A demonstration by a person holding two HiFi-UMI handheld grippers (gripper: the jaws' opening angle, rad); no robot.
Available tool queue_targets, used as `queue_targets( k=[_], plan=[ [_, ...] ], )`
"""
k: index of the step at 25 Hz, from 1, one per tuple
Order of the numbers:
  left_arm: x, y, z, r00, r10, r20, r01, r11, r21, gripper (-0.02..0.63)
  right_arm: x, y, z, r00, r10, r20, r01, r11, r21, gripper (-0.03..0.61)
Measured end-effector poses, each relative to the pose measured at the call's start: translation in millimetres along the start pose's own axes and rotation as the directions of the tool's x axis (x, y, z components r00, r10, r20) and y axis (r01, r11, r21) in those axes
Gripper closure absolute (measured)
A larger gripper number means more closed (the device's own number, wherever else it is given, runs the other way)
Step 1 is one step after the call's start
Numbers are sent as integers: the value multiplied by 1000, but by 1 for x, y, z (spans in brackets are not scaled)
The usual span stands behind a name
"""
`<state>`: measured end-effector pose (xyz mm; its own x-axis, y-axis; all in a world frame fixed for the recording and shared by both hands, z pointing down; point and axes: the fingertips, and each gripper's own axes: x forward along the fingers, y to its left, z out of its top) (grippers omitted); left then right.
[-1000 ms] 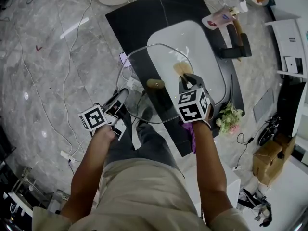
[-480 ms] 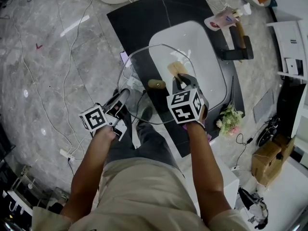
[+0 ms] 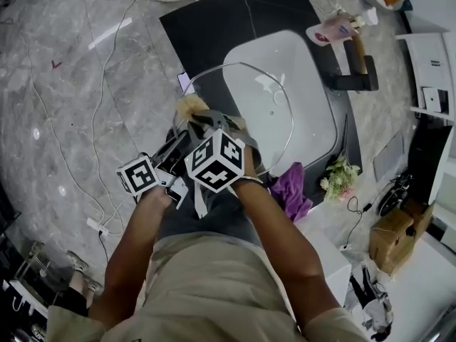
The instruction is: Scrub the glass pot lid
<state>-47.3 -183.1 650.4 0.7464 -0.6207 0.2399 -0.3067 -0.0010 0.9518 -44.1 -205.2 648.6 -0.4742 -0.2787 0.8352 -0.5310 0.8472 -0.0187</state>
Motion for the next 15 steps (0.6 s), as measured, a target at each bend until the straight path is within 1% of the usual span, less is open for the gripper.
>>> queue_targets(
  k=[2, 5, 7, 10, 13, 15],
  plan=[
    [0, -1, 1, 1000, -4, 1, 4, 1000, 1, 566, -1, -2, -1, 1000, 7, 3, -7, 1000, 16, 538],
    [-6, 10, 0, 999, 42, 0, -42, 999, -12, 566, -2, -2, -2, 1000, 6, -3, -6, 1000, 10, 538],
    [-5, 7, -1, 999, 33, -5, -33, 999, -15, 566, -2, -3, -2, 1000, 14, 0, -14, 1000, 23, 538],
    [-6, 11, -1, 999, 45, -6, -45, 999, -23, 566, -2, -10, -6, 1000, 12, 2, -12, 999, 38, 538],
    [-4, 10, 0, 1000, 29, 2, -29, 999, -12, 566, -5, -27, -17, 1000, -13, -5, 13, 998, 63, 538],
    [-3, 7, -1, 1000, 23, 2, -23, 1000, -11, 566, -11, -48, -31, 998, -55, -24, 57, 994, 91, 538]
  ],
)
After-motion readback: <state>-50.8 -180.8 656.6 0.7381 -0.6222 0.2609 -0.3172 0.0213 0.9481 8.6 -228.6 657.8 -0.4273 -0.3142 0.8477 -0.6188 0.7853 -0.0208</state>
